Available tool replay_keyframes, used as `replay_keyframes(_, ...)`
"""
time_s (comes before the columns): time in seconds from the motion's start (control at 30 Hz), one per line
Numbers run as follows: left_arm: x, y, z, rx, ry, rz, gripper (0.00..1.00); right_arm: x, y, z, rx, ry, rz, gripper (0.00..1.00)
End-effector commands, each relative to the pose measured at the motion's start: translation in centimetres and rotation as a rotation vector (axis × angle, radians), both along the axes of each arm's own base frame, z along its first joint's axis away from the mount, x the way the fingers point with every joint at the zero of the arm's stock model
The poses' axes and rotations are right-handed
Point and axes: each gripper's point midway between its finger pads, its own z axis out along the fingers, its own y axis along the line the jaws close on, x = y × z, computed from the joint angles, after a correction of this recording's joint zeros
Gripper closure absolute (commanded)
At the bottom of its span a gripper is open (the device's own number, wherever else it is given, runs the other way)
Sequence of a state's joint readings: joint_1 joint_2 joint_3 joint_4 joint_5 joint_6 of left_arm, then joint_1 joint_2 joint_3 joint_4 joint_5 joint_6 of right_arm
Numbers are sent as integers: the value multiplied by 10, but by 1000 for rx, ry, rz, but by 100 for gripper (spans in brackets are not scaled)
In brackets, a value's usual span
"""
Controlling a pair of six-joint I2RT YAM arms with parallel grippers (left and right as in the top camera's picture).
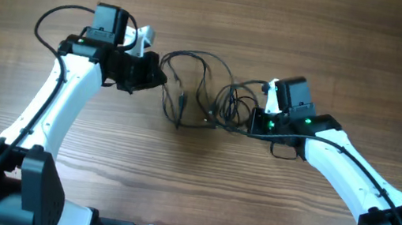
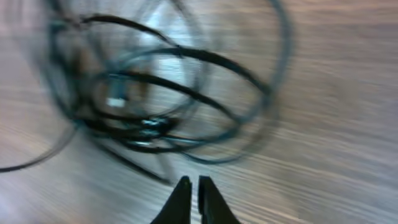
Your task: Untangle cables
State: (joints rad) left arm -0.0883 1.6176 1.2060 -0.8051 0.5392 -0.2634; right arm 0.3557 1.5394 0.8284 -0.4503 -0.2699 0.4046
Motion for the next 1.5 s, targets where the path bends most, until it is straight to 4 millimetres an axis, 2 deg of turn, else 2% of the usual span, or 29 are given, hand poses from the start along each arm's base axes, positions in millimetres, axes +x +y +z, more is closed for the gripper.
replay_keyframes(0.0, 4, 28, -3, 25, 9, 58, 96, 2, -40, -16, -203, 14, -155, 96)
replay_keyframes(0.07, 5, 40, -4, 25, 22, 93, 96, 1, -47, -17, -224, 27, -225, 96)
replay_keyframes(0.1, 5, 48, -4, 24, 30, 116, 96, 3, -45, -17, -207, 27, -237, 92)
replay_keyframes(0.13, 5, 56, -5, 24, 39, 137, 96, 4, -36, -15, -163, 25, -217, 86)
replay_keyframes(0.23, 3, 73, -6, 19, 64, 195, 96, 9, 5, 0, 40, -7, -67, 62)
replay_keyframes(0.33, 1, 76, -7, 14, 83, 218, 96, 20, 28, 17, 171, -57, -27, 50)
replay_keyframes(0.43, 0, 71, -7, 15, 87, 204, 96, 34, 32, 26, 192, -124, -25, 43)
replay_keyframes(0.5, -1, 69, -7, 15, 87, 197, 96, 39, 26, 25, 157, -149, -44, 42)
replay_keyframes(0.57, -1, 66, -7, 15, 87, 190, 96, 43, 16, 19, 97, -164, -75, 42)
replay_keyframes(0.67, -1, 62, -7, 16, 86, 178, 96, 39, 15, 10, 72, -163, -34, 42)
replay_keyframes(0.77, -1, 59, -7, 16, 82, 168, 96, 34, 24, -1, 110, -115, -3, 44)
replay_keyframes(0.9, -1, 54, -7, 17, 78, 153, 96, 31, 45, -15, 194, -76, 53, 48)
replay_keyframes(1.1, -1, 50, -6, 18, 71, 141, 96, 33, 46, -18, 194, -79, 50, 66)
replay_keyframes(1.23, 0, 50, -6, 18, 68, 141, 96, 34, 36, -24, 161, -41, -50, 75)
replay_keyframes(1.47, -2, 50, -7, 18, 77, 141, 96, 38, 32, -25, 134, -61, -62, 70)
